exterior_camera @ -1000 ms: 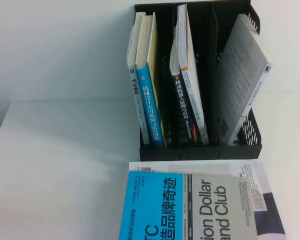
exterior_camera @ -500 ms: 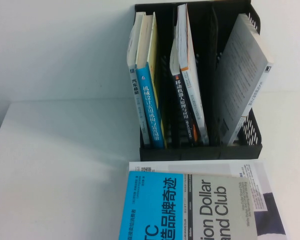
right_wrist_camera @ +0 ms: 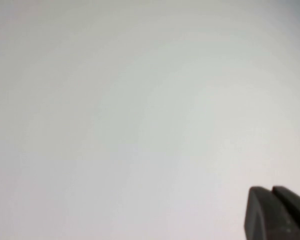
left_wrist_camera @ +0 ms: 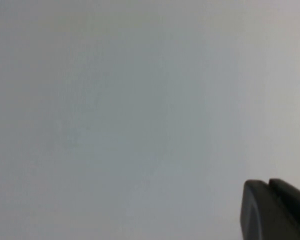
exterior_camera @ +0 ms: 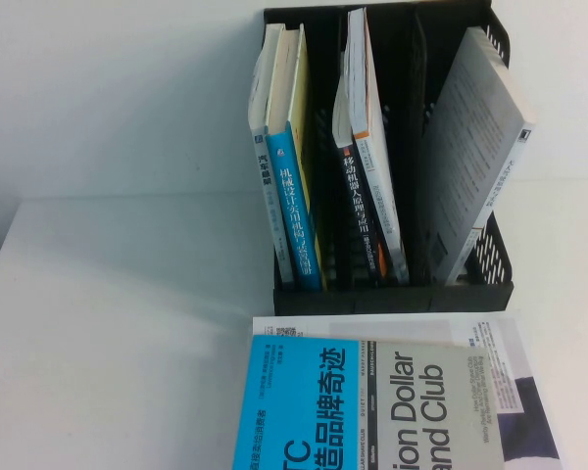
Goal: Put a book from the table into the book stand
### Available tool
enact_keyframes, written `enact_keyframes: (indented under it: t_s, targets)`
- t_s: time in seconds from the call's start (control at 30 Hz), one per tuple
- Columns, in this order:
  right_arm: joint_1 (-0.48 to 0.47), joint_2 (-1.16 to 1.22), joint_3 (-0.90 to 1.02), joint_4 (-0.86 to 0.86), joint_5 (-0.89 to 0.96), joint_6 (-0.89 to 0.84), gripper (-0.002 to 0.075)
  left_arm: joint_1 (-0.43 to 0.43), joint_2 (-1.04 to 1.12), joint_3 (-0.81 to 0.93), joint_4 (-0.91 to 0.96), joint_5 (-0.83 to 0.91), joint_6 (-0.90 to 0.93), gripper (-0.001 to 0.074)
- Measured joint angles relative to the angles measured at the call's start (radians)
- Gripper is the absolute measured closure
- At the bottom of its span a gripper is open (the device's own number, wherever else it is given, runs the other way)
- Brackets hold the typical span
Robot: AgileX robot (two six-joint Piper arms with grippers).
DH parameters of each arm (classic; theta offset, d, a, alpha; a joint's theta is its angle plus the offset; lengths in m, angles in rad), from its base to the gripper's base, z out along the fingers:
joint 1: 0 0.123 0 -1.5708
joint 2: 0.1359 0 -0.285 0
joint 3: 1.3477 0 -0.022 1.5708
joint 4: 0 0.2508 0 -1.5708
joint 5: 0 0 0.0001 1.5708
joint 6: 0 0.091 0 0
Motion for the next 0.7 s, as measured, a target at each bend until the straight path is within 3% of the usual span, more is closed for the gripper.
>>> enact_keyframes:
  t_s: [0.2, 0.47, 0.7]
  targets:
    - [0.0, 0.19, -0.289, 0.051, 0.533, -0.207, 0.0729, 0.0, 0.139, -0.178, 0.0, 0.267, 0.021, 0.0738]
    - [0.004, 0.273, -0.323, 0.113, 0.741, -0.193, 0.0729, -0.05, 0.281, -0.194, -0.019, 0.607, -0.119, 0.0738]
    - [0.062, 0.273, -0.21, 0.135, 0.868, -0.187, 0.0729, -0.057, 0.28, -0.194, -0.078, 0.654, -0.121, 0.0738]
